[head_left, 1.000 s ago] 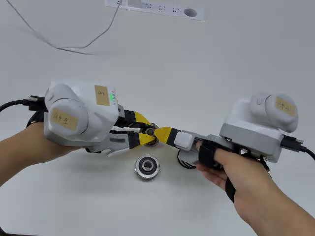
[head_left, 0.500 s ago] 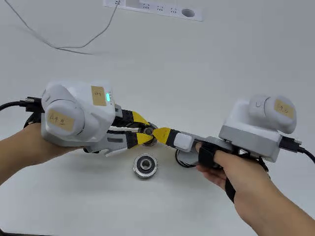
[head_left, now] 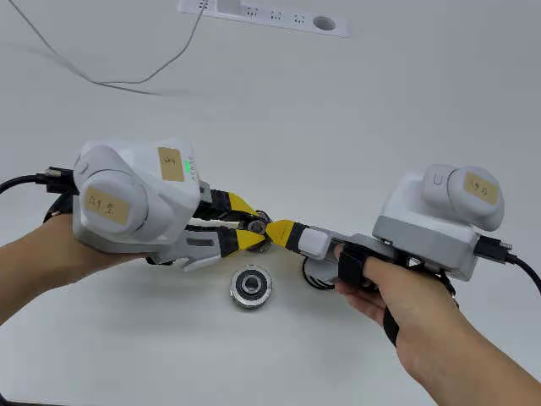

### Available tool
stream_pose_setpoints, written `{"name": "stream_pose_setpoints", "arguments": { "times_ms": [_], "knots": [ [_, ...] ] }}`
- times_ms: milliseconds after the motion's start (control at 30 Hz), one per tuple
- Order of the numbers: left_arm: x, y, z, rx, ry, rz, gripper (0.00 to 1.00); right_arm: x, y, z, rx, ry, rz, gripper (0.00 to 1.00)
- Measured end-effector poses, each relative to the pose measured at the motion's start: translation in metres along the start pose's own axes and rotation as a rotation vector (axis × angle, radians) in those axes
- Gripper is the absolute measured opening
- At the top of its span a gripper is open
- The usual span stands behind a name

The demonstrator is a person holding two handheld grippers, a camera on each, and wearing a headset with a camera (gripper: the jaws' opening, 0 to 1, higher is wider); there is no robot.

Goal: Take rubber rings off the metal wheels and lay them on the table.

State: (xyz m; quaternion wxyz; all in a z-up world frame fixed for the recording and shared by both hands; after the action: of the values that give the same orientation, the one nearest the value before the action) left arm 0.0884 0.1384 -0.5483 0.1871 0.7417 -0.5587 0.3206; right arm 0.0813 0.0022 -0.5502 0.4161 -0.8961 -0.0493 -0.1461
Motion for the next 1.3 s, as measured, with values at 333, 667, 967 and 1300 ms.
{"name": "stream_pose_setpoints", "arguments": {
  "times_ms": [333,667,967,1300],
  "knots": [
    [-0.003,-0.004,-0.009,0.012,0.006,-0.015,0.23,0.004,0.000,0.003,0.021,0.008,0.026,0.01],
    [-0.015,-0.014,-0.046,0.114,0.056,-0.116,0.30,0.006,-0.004,0.007,0.064,0.000,0.033,0.01],
    [-0.009,-0.001,-0.061,0.123,0.081,-0.109,0.50,0.001,-0.011,0.003,0.094,-0.020,0.016,0.01],
    [-0.001,0.013,-0.069,0.113,0.141,-0.143,0.72,-0.013,-0.017,-0.018,0.105,-0.037,-0.002,0.01]
  ]
}}
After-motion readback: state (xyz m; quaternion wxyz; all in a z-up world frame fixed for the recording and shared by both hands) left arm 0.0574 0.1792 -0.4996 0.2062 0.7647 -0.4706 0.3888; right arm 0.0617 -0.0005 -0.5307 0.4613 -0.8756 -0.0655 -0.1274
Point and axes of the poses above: the centre of the closed fingertips' face, and the gripper's own axes: z roughly forward along the fingers, y roughly to its right, x roughly out of its top, the point moved 9 cm from there along -z, roughly backward along the fingers, and after that the axes turned 14 degrees about -y, right-handed, at the moved point
